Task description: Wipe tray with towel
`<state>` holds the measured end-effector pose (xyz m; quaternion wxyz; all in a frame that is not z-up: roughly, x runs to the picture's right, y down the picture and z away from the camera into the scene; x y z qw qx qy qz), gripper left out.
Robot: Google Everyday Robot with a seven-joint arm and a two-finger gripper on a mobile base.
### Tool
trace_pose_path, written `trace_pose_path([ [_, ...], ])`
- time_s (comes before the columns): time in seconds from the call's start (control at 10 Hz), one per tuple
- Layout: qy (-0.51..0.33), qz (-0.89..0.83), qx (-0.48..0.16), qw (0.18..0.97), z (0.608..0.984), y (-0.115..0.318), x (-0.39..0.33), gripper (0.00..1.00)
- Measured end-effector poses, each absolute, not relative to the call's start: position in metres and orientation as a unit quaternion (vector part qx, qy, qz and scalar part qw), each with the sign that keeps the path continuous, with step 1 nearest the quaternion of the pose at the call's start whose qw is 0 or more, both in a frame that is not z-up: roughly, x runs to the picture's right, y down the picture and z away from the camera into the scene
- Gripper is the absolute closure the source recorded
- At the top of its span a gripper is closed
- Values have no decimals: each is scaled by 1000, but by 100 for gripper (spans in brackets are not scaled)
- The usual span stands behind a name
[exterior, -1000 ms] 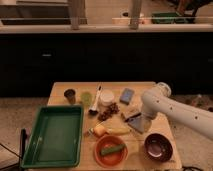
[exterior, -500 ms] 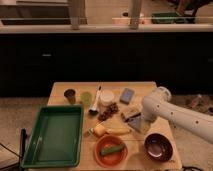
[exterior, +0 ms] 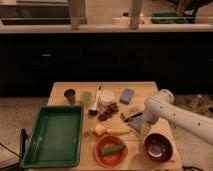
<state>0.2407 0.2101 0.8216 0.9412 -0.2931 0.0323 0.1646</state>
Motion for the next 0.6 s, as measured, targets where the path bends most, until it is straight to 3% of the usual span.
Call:
trace_pose_path([
  [0.2,22,166,-298,940,826,214,238,21],
  [0.6,8,165,-311,936,835,221,235,58],
])
